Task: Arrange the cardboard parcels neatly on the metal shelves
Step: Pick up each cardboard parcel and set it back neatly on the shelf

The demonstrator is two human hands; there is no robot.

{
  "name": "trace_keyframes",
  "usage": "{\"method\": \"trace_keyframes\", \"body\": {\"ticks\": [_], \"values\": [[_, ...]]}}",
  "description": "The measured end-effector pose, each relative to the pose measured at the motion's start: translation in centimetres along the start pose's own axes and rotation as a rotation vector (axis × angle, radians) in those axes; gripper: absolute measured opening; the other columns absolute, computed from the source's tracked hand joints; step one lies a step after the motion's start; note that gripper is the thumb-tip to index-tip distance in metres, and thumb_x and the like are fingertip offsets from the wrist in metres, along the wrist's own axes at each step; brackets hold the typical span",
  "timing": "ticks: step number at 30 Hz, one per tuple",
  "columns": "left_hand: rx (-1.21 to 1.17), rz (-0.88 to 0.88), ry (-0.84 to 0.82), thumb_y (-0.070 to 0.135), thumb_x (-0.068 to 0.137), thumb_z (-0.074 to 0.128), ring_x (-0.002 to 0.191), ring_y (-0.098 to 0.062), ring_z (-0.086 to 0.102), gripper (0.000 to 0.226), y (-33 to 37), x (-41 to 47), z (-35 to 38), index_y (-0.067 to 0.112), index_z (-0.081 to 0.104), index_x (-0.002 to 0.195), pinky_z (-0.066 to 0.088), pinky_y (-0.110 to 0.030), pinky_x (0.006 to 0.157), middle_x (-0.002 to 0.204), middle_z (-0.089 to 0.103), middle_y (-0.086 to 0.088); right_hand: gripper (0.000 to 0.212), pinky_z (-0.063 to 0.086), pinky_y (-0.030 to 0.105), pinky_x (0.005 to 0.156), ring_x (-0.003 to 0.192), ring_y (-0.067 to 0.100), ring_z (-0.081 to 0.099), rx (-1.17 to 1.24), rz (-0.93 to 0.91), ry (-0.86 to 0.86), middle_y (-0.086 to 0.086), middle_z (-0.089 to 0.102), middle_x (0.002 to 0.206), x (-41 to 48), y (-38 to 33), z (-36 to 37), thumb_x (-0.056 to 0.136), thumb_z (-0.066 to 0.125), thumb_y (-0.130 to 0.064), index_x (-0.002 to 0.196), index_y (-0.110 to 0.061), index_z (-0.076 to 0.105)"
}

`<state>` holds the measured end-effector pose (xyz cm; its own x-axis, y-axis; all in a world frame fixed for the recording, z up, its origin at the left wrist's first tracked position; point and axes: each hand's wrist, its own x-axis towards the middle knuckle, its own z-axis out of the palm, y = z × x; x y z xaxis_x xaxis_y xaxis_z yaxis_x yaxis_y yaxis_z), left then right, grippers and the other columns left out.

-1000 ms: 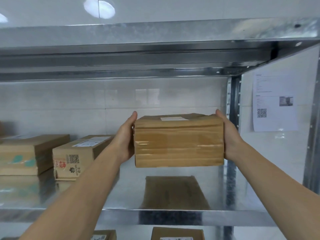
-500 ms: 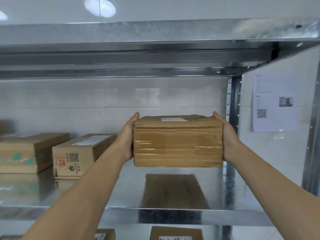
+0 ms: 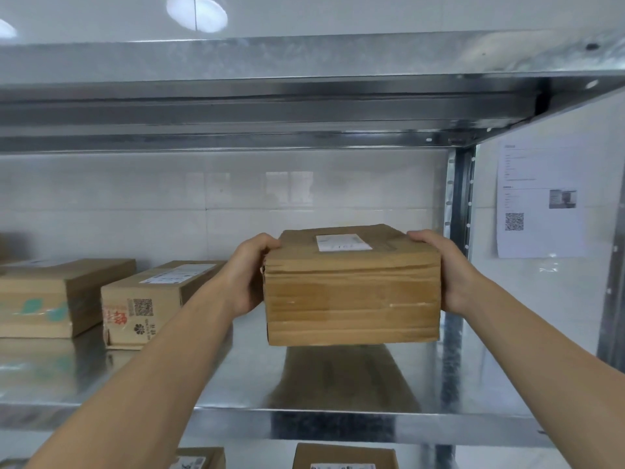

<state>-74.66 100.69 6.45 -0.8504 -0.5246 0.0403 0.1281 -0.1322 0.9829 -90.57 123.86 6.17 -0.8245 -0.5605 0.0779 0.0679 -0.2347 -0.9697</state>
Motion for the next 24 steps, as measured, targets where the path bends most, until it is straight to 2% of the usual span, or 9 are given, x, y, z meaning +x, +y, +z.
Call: {"method": "trace_keyframes", "body": {"ticks": [1, 4, 8, 13, 20, 22, 24], "values": [[0.015, -0.024, 0.015, 0.026, 0.089, 0.057, 0.065, -0.021, 0.057, 0.013, -0.1, 0.2, -0.1, 0.014, 0.059, 0.086, 0.047, -0.033, 0.066, 0.075, 0.053, -0.004, 0.027, 0.053, 0.033, 0.065, 0.065, 0.023, 0.069, -0.035, 0.019, 0.002, 0.007, 0.071, 0.076, 0.0, 0.2, -0.1, 0.094, 0.062, -0.040, 0.101, -0.015, 0.069], [0.071, -0.087, 0.003, 0.021, 0.087, 0.054, 0.068, -0.022, 0.054, 0.017, -0.9, 0.9, -0.1, 0.010, 0.054, 0.101, 0.046, -0.032, 0.064, 0.080, 0.051, -0.006, 0.027, 0.053, 0.033, 0.065, 0.067, 0.023, 0.067, -0.123, 0.108, 0.019, 0.008, 0.071, 0.076, 0.3, 1.3, -0.6, 0.094, 0.061, -0.034, 0.107, -0.011, 0.067], [0.134, -0.154, -0.025, 0.016, 0.090, 0.048, 0.060, -0.021, 0.052, 0.011, -2.0, 1.8, 0.3, 0.011, 0.055, 0.083, 0.046, -0.026, 0.055, 0.069, 0.052, -0.005, 0.027, 0.053, 0.035, 0.068, 0.072, 0.024, 0.066, -0.177, 0.179, 0.037, 0.010, 0.071, 0.077, 0.8, 2.1, -1.1, 0.095, 0.062, -0.030, 0.110, -0.009, 0.067], [0.190, -0.144, -0.023, 0.013, 0.085, 0.045, 0.060, -0.019, 0.044, 0.005, -2.6, 3.0, 0.4, 0.014, 0.045, 0.080, 0.036, -0.030, 0.057, 0.070, 0.042, -0.004, 0.015, 0.053, 0.028, 0.057, 0.058, 0.018, 0.068, -0.239, 0.201, 0.003, 0.006, 0.073, 0.072, 1.5, 2.2, -1.3, 0.099, 0.058, -0.024, 0.102, -0.012, 0.067], [0.271, -0.171, 0.008, 0.012, 0.087, 0.044, 0.056, -0.020, 0.045, 0.010, -2.6, 3.9, 0.4, 0.012, 0.046, 0.077, 0.036, -0.029, 0.055, 0.065, 0.044, -0.004, 0.022, 0.055, 0.025, 0.055, 0.064, 0.018, 0.068, -0.265, 0.245, -0.026, 0.007, 0.074, 0.082, 2.3, 2.1, -1.8, 0.098, 0.060, -0.025, 0.111, -0.010, 0.068], [0.328, -0.181, -0.001, 0.014, 0.089, 0.049, 0.067, -0.024, 0.051, 0.010, -2.1, 4.4, 0.2, 0.009, 0.054, 0.083, 0.041, -0.031, 0.061, 0.075, 0.051, -0.009, 0.022, 0.056, 0.025, 0.055, 0.063, 0.019, 0.069, -0.281, 0.270, -0.020, 0.008, 0.075, 0.082, 2.8, 1.7, -1.9, 0.097, 0.060, -0.024, 0.111, -0.008, 0.068], [0.400, -0.181, -0.042, 0.020, 0.094, 0.058, 0.089, -0.030, 0.059, 0.015, -1.5, 5.2, -0.2, 0.005, 0.063, 0.096, 0.049, -0.038, 0.078, 0.098, 0.060, -0.017, 0.024, 0.058, 0.028, 0.062, 0.068, 0.020, 0.072, -0.321, 0.295, -0.017, 0.009, 0.077, 0.089, 3.3, 1.0, -1.8, 0.097, 0.061, -0.024, 0.115, -0.007, 0.067]]}}
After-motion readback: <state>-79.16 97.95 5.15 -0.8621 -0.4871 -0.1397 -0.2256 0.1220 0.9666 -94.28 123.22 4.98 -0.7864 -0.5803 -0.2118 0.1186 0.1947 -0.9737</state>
